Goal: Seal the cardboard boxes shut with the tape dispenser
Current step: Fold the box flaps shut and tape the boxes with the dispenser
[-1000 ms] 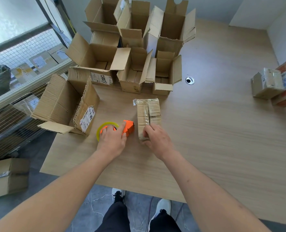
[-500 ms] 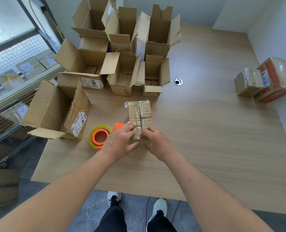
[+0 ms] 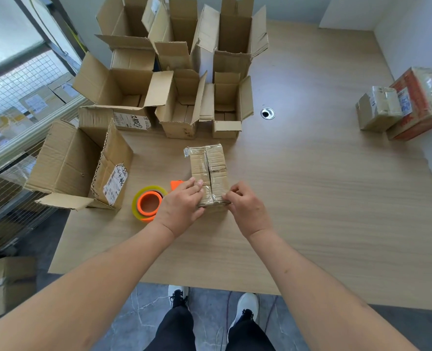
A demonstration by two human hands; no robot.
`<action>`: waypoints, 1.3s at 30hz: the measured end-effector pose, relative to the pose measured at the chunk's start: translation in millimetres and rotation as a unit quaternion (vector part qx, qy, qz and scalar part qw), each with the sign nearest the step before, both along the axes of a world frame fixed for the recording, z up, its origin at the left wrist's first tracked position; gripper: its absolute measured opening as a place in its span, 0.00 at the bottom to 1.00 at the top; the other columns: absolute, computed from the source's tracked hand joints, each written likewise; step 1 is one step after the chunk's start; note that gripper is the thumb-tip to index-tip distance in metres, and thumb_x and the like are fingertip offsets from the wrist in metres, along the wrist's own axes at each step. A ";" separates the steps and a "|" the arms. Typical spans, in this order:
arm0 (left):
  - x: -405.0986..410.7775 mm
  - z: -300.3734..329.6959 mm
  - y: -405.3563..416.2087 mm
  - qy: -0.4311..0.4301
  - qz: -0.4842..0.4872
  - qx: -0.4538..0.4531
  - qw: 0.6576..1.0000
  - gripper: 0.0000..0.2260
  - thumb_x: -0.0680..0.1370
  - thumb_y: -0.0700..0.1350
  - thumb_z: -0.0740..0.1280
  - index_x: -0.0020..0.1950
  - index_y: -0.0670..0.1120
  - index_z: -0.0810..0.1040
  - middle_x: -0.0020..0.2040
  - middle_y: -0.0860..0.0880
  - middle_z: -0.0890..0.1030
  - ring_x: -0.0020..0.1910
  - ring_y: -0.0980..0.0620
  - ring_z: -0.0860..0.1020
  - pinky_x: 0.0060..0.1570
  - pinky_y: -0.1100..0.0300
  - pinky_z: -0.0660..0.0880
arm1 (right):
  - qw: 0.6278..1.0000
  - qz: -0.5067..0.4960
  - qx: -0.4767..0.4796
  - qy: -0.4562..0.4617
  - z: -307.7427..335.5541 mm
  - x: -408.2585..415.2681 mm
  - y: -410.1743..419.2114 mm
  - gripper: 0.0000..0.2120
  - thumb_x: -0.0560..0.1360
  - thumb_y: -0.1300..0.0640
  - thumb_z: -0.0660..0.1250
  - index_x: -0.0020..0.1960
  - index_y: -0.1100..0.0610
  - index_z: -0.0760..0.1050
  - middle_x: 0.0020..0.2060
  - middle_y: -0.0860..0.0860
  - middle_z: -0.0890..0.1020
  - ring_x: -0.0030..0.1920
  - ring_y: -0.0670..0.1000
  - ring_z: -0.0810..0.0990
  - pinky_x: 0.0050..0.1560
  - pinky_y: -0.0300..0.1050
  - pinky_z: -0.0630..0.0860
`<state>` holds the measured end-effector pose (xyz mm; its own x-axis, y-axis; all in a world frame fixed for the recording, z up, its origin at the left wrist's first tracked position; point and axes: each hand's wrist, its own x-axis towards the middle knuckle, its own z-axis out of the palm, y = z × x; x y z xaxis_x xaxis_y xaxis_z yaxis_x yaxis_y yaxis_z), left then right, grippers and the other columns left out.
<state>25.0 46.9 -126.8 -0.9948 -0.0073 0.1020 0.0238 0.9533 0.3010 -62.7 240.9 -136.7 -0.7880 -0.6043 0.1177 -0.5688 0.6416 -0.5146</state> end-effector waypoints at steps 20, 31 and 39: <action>0.5 1.7 -4.1 -0.020 -0.030 0.013 0.999 0.25 0.64 0.41 0.84 0.58 0.39 0.83 0.64 0.42 0.81 0.65 0.39 0.79 0.62 0.46 0.78 | 0.976 -0.112 -0.151 -0.110 1.8 29.6 -8.2 0.14 0.76 0.59 0.70 0.61 0.57 0.81 0.52 0.50 0.73 0.50 0.49 0.79 0.55 0.47 0.81; -17.4 16.4 17.2 -0.032 -0.128 0.131 0.983 0.26 0.67 0.27 0.69 0.64 0.40 0.81 0.65 0.45 0.80 0.60 0.40 0.77 0.63 0.49 0.76 | 0.978 -0.187 0.014 -0.087 22.3 16.7 19.6 0.19 0.74 0.49 0.75 0.64 0.51 0.79 0.58 0.49 0.75 0.58 0.54 0.76 0.55 0.51 0.78; -34.1 31.0 12.6 -0.011 -0.098 0.136 0.986 0.20 0.70 0.28 0.69 0.59 0.41 0.84 0.59 0.44 0.83 0.58 0.41 0.80 0.57 0.48 0.79 | 0.982 -0.092 0.128 -0.102 26.2 9.8 25.3 0.32 0.79 0.44 0.69 0.78 0.52 0.64 0.80 0.52 0.61 0.80 0.53 0.59 0.72 0.51 0.67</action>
